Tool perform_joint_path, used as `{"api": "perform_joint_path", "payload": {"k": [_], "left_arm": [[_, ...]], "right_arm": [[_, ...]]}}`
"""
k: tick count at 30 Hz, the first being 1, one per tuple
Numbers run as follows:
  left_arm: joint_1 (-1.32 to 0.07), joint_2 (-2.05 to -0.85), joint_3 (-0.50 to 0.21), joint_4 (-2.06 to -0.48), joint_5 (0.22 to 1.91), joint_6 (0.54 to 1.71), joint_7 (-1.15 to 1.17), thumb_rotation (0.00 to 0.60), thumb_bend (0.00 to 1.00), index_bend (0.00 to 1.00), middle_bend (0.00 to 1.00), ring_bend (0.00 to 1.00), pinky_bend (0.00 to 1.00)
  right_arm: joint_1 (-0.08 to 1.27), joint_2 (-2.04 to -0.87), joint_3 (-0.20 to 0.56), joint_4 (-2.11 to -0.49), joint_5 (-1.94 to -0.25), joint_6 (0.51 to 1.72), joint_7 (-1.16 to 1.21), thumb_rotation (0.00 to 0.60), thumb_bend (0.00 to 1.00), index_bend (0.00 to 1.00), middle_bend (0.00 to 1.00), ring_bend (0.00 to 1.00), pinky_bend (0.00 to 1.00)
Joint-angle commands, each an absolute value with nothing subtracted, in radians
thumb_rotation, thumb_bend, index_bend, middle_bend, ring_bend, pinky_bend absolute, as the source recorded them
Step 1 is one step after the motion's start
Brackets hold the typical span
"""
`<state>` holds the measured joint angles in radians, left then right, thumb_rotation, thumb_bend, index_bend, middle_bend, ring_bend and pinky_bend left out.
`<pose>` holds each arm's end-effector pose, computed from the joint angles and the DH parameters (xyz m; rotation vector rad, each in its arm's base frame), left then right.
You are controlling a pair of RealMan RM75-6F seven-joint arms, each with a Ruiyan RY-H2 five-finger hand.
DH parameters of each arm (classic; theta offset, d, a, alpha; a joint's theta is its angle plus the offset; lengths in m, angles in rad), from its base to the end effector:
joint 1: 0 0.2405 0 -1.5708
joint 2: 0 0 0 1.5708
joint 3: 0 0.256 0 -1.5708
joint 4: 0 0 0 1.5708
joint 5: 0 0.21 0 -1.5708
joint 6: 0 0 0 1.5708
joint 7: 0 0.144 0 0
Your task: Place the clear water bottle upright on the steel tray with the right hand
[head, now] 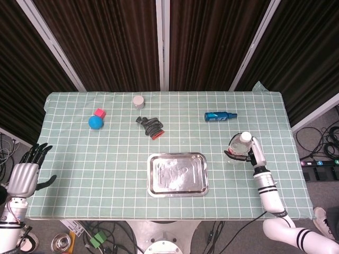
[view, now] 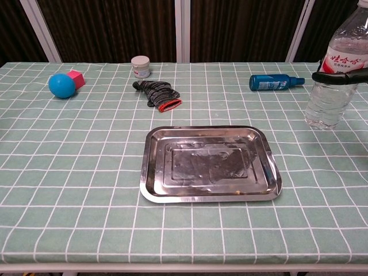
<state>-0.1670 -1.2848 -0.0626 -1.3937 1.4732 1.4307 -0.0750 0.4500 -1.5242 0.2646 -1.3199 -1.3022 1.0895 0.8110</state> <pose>-0.3273 0.2130 0.1220 -1.4045 -0.9167 -0.9443 -0.2495 -0.3278 0.0390 1.0201 -1.7458 1.5945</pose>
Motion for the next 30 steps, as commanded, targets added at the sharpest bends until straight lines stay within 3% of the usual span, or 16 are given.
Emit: {"api": "perform_joint_path", "payload": {"k": [1, 10, 18, 26, 30], "left_arm": [[-0.166, -1.283, -0.062, -1.395, 1.472, 1.429, -0.075, 0.6, 0.23, 0.16, 0.18, 0.09, 0.19], [-0.151, -1.28, -0.054, -1.408, 1.459, 1.429, -0.067, 0.6, 0.23, 0.16, 0.18, 0.09, 0.19], [-0.156, -1.28, -0.059, -1.402, 1.465, 1.428, -0.085, 0.6, 0.23, 0.16, 0.18, 0.09, 0.19], [-0.149, -1.283, -0.045, -1.408, 1.474, 1.43, -0.069, 0.6, 0.23, 0.16, 0.18, 0.09, 0.19], [-0.148, -1.287, -0.05, -1.404, 1.468, 1.431, -0.081, 0.6, 0.23, 0.16, 0.18, 0.09, 0.19]], "right_arm": [[0.449, -1.504, 0.269, -1.448, -1.35, 1.131, 0.809, 0.6, 0.22, 0.79, 0.65, 0.49, 0.58], [0.616, -1.667, 0.335, -1.411, -1.251, 0.963, 0.688, 0.6, 0.22, 0.79, 0.65, 0.49, 0.58], [0.462, -1.467, 0.33, -1.475, -1.263, 1.115, 0.71, 0.6, 0.22, 0.79, 0.65, 0.48, 0.58], [0.54, -1.571, 0.306, -1.493, -1.3, 1.047, 0.691, 0.6, 0.22, 0.79, 0.65, 0.48, 0.58], [0.493, -1.51, 0.315, -1.481, -1.298, 1.118, 0.667, 0.6, 0.22, 0.79, 0.65, 0.48, 0.58]]}}
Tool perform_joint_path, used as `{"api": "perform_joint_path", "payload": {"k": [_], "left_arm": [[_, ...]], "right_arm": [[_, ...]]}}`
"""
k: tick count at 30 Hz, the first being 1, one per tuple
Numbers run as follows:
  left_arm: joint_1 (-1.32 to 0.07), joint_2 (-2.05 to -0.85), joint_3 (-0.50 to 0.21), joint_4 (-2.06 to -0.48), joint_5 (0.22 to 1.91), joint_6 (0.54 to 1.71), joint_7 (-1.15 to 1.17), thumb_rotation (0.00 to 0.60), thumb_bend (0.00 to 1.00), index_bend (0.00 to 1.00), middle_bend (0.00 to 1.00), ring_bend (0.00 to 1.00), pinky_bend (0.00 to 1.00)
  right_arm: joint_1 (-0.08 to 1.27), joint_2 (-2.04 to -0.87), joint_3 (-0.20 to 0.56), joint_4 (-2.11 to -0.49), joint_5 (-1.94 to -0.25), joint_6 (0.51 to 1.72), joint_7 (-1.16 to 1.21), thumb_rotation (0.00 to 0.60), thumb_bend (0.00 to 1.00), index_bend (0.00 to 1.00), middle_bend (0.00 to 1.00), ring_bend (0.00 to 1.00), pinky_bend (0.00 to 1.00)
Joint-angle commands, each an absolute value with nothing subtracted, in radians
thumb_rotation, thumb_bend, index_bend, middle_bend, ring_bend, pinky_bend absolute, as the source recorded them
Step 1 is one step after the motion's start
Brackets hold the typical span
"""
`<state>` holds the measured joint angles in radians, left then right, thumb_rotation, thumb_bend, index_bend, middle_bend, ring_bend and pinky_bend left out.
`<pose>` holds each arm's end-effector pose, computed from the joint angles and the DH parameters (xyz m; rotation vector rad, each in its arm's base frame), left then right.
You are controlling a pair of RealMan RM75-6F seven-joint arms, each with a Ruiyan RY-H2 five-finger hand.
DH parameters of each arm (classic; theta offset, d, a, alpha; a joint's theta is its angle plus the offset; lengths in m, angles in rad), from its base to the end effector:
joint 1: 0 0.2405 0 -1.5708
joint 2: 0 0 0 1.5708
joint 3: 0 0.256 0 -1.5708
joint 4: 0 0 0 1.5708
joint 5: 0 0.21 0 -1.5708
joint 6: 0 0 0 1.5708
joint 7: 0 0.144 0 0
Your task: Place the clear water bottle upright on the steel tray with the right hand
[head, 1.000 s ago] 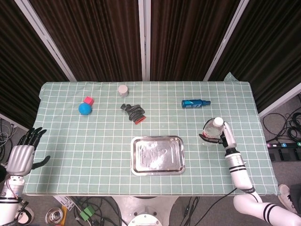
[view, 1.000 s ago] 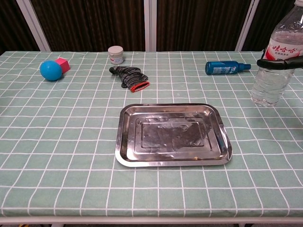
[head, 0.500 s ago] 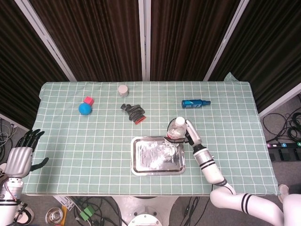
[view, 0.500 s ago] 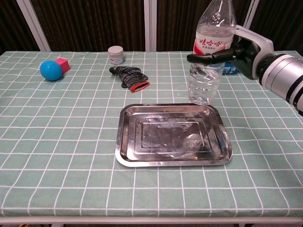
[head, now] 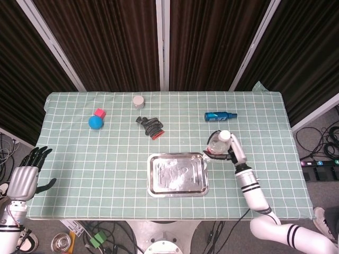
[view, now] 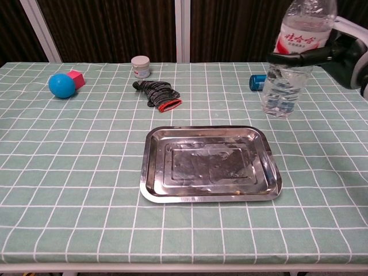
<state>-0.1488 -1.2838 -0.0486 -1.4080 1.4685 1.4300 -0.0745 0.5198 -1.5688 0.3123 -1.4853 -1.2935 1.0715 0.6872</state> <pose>-0.3301 0.2038 0.1188 -1.3975 -0.9493 -0.9285 -0.1737 -0.3301 0.0168 1.1261 -1.8158 1.6979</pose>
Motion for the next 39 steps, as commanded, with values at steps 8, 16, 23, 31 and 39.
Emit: {"api": "perform_joint_path", "payload": {"k": [8, 16, 23, 31, 39], "left_arm": [[-0.147, -1.291, -0.042, -1.394, 1.479, 1.43, -0.09, 0.6, 0.23, 0.16, 0.18, 0.09, 0.19], [-0.14, -1.27, -0.042, -1.412, 1.481, 1.441, -0.082, 0.6, 0.23, 0.16, 0.18, 0.09, 0.19], [-0.139, -1.264, -0.049, -1.421, 1.473, 1.442, -0.076, 0.6, 0.23, 0.16, 0.18, 0.09, 0.19], [-0.134, -1.251, -0.047, -1.418, 1.47, 1.442, -0.073, 0.6, 0.23, 0.16, 0.18, 0.09, 0.19], [-0.134, -1.259, -0.047, -1.4, 1.472, 1.438, -0.084, 0.6, 0.23, 0.16, 0.18, 0.09, 0.19]], "right_arm": [[0.442, -1.45, 0.284, -1.487, -1.318, 1.125, 0.735, 0.6, 0.22, 0.79, 0.65, 0.48, 0.58], [0.582, -1.643, 0.277, -1.386, -1.332, 0.995, 0.708, 0.6, 0.2, 0.79, 0.65, 0.48, 0.58], [0.656, -1.756, 0.28, -1.284, -1.333, 0.926, 0.753, 0.6, 0.17, 0.78, 0.64, 0.48, 0.57], [0.696, -1.837, 0.262, -1.189, -1.359, 0.89, 0.842, 0.6, 0.13, 0.78, 0.63, 0.48, 0.56], [0.71, -1.83, 0.218, -1.152, -1.425, 0.886, 0.907, 0.6, 0.0, 0.61, 0.54, 0.38, 0.48]]}}
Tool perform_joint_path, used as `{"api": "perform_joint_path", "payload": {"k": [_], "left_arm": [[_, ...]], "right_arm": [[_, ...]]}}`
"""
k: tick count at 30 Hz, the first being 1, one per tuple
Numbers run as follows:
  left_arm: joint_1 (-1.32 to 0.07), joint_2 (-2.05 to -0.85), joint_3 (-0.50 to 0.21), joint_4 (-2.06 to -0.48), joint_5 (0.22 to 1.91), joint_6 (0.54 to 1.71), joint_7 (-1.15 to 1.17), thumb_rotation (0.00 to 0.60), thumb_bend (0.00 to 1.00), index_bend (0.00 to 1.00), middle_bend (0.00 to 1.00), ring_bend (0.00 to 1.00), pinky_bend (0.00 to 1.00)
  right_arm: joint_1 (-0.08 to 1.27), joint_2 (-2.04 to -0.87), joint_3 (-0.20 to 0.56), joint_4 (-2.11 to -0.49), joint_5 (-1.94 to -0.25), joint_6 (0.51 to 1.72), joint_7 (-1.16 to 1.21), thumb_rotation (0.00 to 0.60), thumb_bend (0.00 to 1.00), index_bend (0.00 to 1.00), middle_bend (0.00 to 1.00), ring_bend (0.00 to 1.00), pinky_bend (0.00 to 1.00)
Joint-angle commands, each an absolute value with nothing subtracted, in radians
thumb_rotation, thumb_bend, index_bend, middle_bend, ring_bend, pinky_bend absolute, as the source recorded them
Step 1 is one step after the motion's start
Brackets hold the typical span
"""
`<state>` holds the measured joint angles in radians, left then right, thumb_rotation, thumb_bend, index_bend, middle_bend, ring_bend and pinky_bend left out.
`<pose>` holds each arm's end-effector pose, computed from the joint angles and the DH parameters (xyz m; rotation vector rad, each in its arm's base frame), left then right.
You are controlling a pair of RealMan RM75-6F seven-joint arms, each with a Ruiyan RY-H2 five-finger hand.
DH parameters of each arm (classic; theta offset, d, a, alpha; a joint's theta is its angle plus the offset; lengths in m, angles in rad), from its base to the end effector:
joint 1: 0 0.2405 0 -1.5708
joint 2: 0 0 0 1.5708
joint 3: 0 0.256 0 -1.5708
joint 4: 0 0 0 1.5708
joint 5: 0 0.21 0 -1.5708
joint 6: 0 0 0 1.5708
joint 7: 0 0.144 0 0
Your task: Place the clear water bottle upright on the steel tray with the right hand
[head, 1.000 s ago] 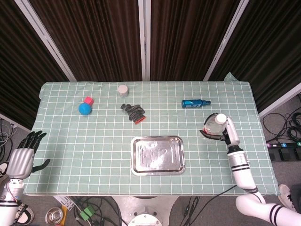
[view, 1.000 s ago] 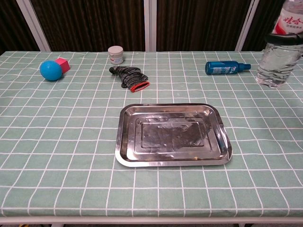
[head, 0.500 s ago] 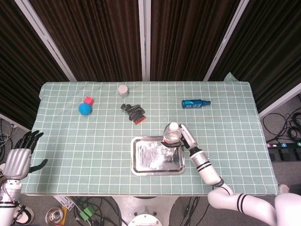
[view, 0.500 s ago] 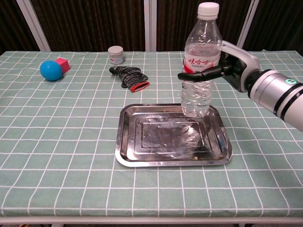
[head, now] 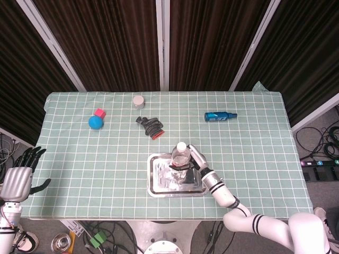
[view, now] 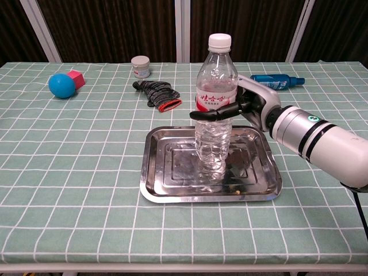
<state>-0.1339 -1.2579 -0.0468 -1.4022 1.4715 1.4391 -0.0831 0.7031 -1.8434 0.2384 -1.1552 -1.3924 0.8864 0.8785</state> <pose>-0.3364 0.1990 0.1295 -1.3918 -0.9321 -0.9071 -0.1328 -0.3352 -0.0913 1.3814 -2.0591 1.5560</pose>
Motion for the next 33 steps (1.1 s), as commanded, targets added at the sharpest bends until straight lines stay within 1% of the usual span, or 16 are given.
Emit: {"api": "perform_joint_path", "payload": {"k": [1, 2, 3, 4, 5, 8, 10, 14, 17, 19, 22, 24, 26, 28, 30, 33], "left_arm": [[-0.135, -1.26, -0.047, -1.399, 1.472, 1.438, -0.085, 0.6, 0.23, 0.16, 0.18, 0.09, 0.19], [-0.135, -1.26, -0.048, -1.399, 1.473, 1.438, -0.086, 0.6, 0.23, 0.16, 0.18, 0.09, 0.19], [-0.135, -1.261, -0.048, -1.399, 1.474, 1.439, -0.086, 0.6, 0.23, 0.16, 0.18, 0.09, 0.19], [-0.135, -1.262, -0.048, -1.399, 1.475, 1.439, -0.086, 0.6, 0.23, 0.16, 0.18, 0.09, 0.19], [-0.136, -1.263, -0.048, -1.4, 1.475, 1.44, -0.086, 0.6, 0.23, 0.16, 0.18, 0.09, 0.19], [-0.136, -1.263, -0.046, -1.404, 1.477, 1.439, -0.081, 0.6, 0.23, 0.16, 0.18, 0.09, 0.19], [-0.135, -1.263, -0.045, -1.408, 1.48, 1.44, -0.078, 0.6, 0.23, 0.16, 0.18, 0.09, 0.19], [-0.136, -1.261, -0.046, -1.415, 1.482, 1.443, -0.072, 0.6, 0.23, 0.16, 0.18, 0.09, 0.19], [-0.137, -1.26, -0.049, -1.42, 1.479, 1.443, -0.072, 0.6, 0.23, 0.16, 0.18, 0.09, 0.19], [-0.137, -1.26, -0.051, -1.421, 1.477, 1.442, -0.074, 0.6, 0.23, 0.16, 0.18, 0.09, 0.19], [-0.138, -1.262, -0.052, -1.42, 1.474, 1.44, -0.075, 0.6, 0.23, 0.16, 0.18, 0.09, 0.19], [-0.14, -1.264, -0.054, -1.417, 1.471, 1.436, -0.075, 0.6, 0.23, 0.16, 0.18, 0.09, 0.19], [-0.14, -1.267, -0.054, -1.416, 1.467, 1.433, -0.075, 0.6, 0.23, 0.16, 0.18, 0.09, 0.19], [-0.142, -1.269, -0.056, -1.416, 1.462, 1.428, -0.073, 0.6, 0.23, 0.16, 0.18, 0.09, 0.19], [-0.144, -1.271, -0.06, -1.415, 1.461, 1.429, -0.071, 0.6, 0.23, 0.16, 0.18, 0.09, 0.19], [-0.146, -1.274, -0.065, -1.412, 1.459, 1.429, -0.074, 0.6, 0.23, 0.16, 0.18, 0.09, 0.19]], "right_arm": [[0.714, -1.82, 0.211, -1.156, -1.437, 0.884, 0.916, 0.6, 0.0, 0.54, 0.52, 0.34, 0.45], [0.716, -1.81, 0.204, -1.16, -1.448, 0.883, 0.925, 0.6, 0.0, 0.46, 0.49, 0.29, 0.41], [0.719, -1.798, 0.194, -1.165, -1.461, 0.881, 0.933, 0.6, 0.0, 0.4, 0.47, 0.26, 0.39], [0.721, -1.788, 0.185, -1.169, -1.471, 0.878, 0.937, 0.6, 0.0, 0.32, 0.42, 0.21, 0.34], [0.724, -1.777, 0.175, -1.174, -1.48, 0.871, 0.941, 0.6, 0.0, 0.27, 0.39, 0.18, 0.31], [0.733, -1.742, 0.146, -1.196, -1.503, 0.85, 0.955, 0.6, 0.0, 0.06, 0.24, 0.05, 0.14], [0.736, -1.717, 0.131, -1.212, -1.515, 0.846, 0.962, 0.6, 0.0, 0.01, 0.19, 0.02, 0.11], [0.728, -1.651, 0.115, -1.264, -1.533, 0.869, 0.936, 0.6, 0.0, 0.0, 0.13, 0.0, 0.04], [0.71, -1.542, 0.095, -1.347, -1.543, 0.886, 0.873, 0.6, 0.0, 0.0, 0.1, 0.0, 0.02], [0.692, -1.426, 0.073, -1.425, -1.537, 0.878, 0.789, 0.6, 0.0, 0.0, 0.09, 0.0, 0.01], [0.669, -1.217, 0.023, -1.567, -1.497, 0.819, 0.637, 0.6, 0.0, 0.0, 0.09, 0.0, 0.0], [0.632, -1.101, -0.005, -1.636, -1.43, 0.82, 0.461, 0.6, 0.0, 0.0, 0.09, 0.0, 0.0], [0.577, -1.05, -0.021, -1.673, -1.351, 0.889, 0.258, 0.6, 0.0, 0.0, 0.08, 0.0, 0.0], [0.496, -1.053, -0.031, -1.702, -1.257, 1.03, 0.034, 0.6, 0.0, 0.0, 0.08, 0.0, 0.0], [0.42, -1.099, -0.033, -1.697, -1.212, 1.182, -0.116, 0.6, 0.0, 0.0, 0.08, 0.0, 0.0], [0.345, -1.18, -0.033, -1.614, -1.247, 1.327, -0.163, 0.6, 0.0, 0.0, 0.08, 0.0, 0.0]]}}
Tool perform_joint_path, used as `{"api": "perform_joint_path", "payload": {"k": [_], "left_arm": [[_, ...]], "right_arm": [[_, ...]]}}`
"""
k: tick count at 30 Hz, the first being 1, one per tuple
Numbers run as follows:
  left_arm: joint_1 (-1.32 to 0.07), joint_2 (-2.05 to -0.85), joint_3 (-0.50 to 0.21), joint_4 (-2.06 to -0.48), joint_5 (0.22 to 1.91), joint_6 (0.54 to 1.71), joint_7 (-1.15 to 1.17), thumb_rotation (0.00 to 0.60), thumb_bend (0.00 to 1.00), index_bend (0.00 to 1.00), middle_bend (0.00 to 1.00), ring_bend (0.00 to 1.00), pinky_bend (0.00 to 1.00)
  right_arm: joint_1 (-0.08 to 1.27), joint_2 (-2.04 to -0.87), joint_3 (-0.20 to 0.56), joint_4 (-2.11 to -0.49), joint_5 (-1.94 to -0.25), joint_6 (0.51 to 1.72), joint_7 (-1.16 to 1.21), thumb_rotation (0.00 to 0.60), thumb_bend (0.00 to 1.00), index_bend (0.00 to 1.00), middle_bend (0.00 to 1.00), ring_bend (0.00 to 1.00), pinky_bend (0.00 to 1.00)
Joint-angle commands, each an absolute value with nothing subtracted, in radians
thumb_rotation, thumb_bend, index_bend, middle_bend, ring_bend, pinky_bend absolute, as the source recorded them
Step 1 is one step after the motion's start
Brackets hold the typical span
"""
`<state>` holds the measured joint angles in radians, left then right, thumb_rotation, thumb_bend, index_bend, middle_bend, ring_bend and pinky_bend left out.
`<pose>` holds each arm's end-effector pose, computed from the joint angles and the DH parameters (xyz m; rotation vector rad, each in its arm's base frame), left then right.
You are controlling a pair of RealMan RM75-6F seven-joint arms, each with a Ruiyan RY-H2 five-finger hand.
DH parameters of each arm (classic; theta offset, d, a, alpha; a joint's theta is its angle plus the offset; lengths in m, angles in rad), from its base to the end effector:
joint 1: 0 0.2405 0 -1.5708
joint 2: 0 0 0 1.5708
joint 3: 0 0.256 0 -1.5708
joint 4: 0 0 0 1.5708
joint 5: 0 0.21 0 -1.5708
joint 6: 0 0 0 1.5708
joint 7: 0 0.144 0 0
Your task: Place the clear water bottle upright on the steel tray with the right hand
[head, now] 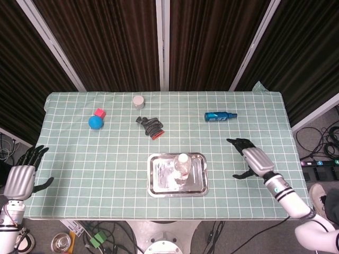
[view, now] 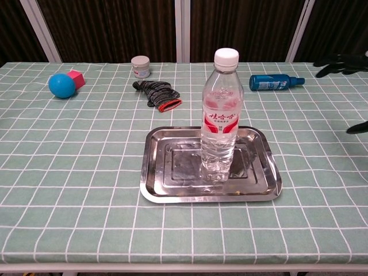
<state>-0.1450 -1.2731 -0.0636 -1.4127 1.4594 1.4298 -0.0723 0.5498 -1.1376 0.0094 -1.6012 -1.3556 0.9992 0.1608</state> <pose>-0.3313 0.2057 0.1249 -1.3791 -0.9393 -0.9258 -0.2510 -0.2958 0.0943 1.7690 -1.1758 0.8862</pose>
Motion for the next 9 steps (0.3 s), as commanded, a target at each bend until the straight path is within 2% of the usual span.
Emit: {"api": "perform_joint_path", "payload": {"k": [1, 5, 9], "left_arm": [[-0.147, -1.274, -0.065, -1.412, 1.461, 1.429, -0.074, 0.6, 0.23, 0.16, 0.18, 0.09, 0.19], [-0.152, -1.273, -0.063, -1.414, 1.47, 1.428, -0.073, 0.6, 0.23, 0.16, 0.18, 0.09, 0.19], [-0.151, -1.275, -0.064, -1.41, 1.468, 1.429, -0.077, 0.6, 0.23, 0.16, 0.18, 0.09, 0.19]], "right_arm": [[0.33, -1.202, -0.033, -1.581, -1.264, 1.354, -0.16, 0.6, 0.0, 0.0, 0.08, 0.0, 0.0], [0.287, -1.278, -0.03, -1.452, -1.321, 1.419, -0.133, 0.6, 0.0, 0.0, 0.07, 0.0, 0.0], [0.274, -1.302, -0.023, -1.412, -1.342, 1.418, -0.111, 0.6, 0.0, 0.0, 0.07, 0.0, 0.0]]}}
